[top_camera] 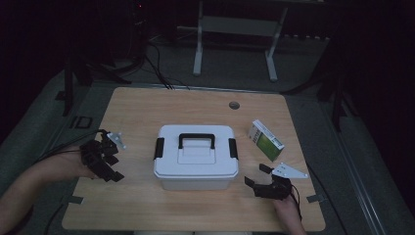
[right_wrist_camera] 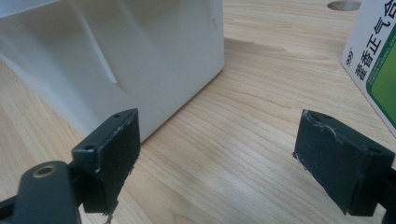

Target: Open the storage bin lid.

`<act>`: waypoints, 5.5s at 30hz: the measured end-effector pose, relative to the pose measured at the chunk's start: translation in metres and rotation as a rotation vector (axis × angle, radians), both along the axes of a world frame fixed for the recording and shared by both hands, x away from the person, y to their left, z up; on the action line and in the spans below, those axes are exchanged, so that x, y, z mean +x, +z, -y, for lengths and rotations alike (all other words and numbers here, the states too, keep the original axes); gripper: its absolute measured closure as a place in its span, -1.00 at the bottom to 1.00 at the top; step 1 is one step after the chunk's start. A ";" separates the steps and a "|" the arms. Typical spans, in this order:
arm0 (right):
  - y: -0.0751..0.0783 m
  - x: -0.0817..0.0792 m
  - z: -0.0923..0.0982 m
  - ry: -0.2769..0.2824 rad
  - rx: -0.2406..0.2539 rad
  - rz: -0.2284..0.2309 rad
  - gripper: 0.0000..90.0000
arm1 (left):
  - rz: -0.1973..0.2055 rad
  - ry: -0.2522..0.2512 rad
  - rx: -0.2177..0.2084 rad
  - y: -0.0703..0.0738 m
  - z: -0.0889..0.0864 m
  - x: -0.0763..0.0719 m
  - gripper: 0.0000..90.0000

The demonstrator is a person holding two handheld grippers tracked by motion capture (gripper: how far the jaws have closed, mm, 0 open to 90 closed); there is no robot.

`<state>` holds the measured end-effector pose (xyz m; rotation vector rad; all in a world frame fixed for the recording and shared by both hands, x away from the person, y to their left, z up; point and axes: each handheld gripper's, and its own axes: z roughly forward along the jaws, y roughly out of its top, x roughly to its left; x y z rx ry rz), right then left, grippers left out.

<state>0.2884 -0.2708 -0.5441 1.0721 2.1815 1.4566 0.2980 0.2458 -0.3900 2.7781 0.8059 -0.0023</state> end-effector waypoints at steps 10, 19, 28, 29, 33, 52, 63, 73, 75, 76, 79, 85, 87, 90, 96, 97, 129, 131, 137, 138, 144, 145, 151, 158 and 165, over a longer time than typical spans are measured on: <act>0.000 0.000 0.000 0.001 0.001 -0.002 -0.68 | 0.007 -0.061 0.016 0.025 0.026 0.012 -0.18; 0.000 0.000 0.000 0.006 0.002 0.000 -0.68 | 0.025 -0.116 0.021 0.040 0.053 0.024 -0.19; -0.001 0.000 0.000 0.014 -0.001 -0.002 -0.68 | 0.031 -0.155 0.031 0.048 0.077 0.036 -0.19; -0.001 0.000 0.000 0.014 -0.001 -0.001 -0.68 | 0.030 -0.161 0.038 0.048 0.080 0.037 -0.19; -0.001 0.000 0.000 0.015 0.001 0.001 -0.68 | 0.034 -0.174 0.050 0.049 0.089 0.042 -0.18; -0.001 -0.001 0.000 0.018 -0.005 0.003 -0.68 | 0.039 -0.207 0.118 0.044 0.125 0.064 -0.18; -0.001 -0.001 0.001 0.025 0.002 0.005 -0.68 | 0.052 -0.239 0.112 0.046 0.155 0.080 -0.19; -0.001 -0.001 0.002 0.028 0.013 0.006 -0.68 | 0.060 -0.273 0.137 0.048 0.180 0.091 -0.18; -0.001 -0.001 0.002 0.029 0.014 0.006 -0.68 | 0.064 -0.279 0.142 0.049 0.185 0.093 -0.18; -0.001 -0.001 0.002 0.030 0.013 0.006 -0.68 | 0.069 -0.285 0.141 0.050 0.188 0.093 -0.18; -0.002 -0.001 0.003 0.031 0.015 0.005 -0.68 | 0.077 -0.299 0.133 0.051 0.196 0.095 -0.12; -0.002 0.000 0.003 0.033 0.020 0.003 -0.68 | 0.082 -0.335 0.160 0.048 0.209 0.101 -0.12; -0.002 0.000 0.003 0.032 0.021 0.003 -0.68 | 0.079 -0.354 0.156 0.046 0.212 0.102 -0.12; -0.002 0.000 0.003 0.033 0.024 0.003 -0.68 | 0.076 -0.369 0.161 0.045 0.217 0.103 -0.11; -0.002 -0.001 0.004 0.035 0.027 0.002 -0.68 | 0.047 -0.380 0.200 0.041 0.228 0.107 -0.10; -0.002 -0.001 0.004 0.037 0.027 0.001 -0.68 | 0.049 -0.391 0.194 0.041 0.229 0.108 -0.05; -0.002 0.000 0.004 0.041 0.036 -0.005 -0.68 | 0.017 -0.504 0.187 0.041 0.231 0.098 0.85; -0.002 0.000 0.004 0.041 0.035 -0.003 -0.68 | 0.028 -0.504 0.182 0.045 0.230 0.098 0.85; -0.002 0.000 0.004 0.040 0.035 -0.006 -0.68 | 0.045 -0.501 0.172 0.056 0.226 0.095 0.85; -0.002 0.000 0.004 0.040 0.035 -0.005 -0.68 | 0.064 -0.495 0.179 0.061 0.224 0.093 0.85; -0.002 0.000 0.004 0.040 0.036 -0.007 -0.68 | 0.075 -0.483 0.173 0.074 0.215 0.089 0.85; -0.003 0.000 0.004 0.040 0.036 -0.007 -0.68 | 0.074 -0.475 0.168 0.076 0.213 0.088 0.85; -0.003 0.000 0.005 0.035 0.037 -0.007 -0.68 | 0.081 -0.472 0.161 0.079 0.203 0.083 0.85; -0.003 0.000 0.004 0.033 0.031 -0.005 -0.68 | 0.084 -0.455 0.169 0.080 0.189 0.078 0.85; -0.003 0.000 0.004 0.031 0.028 -0.005 -0.68 | 0.094 -0.416 0.154 0.083 0.167 0.072 0.85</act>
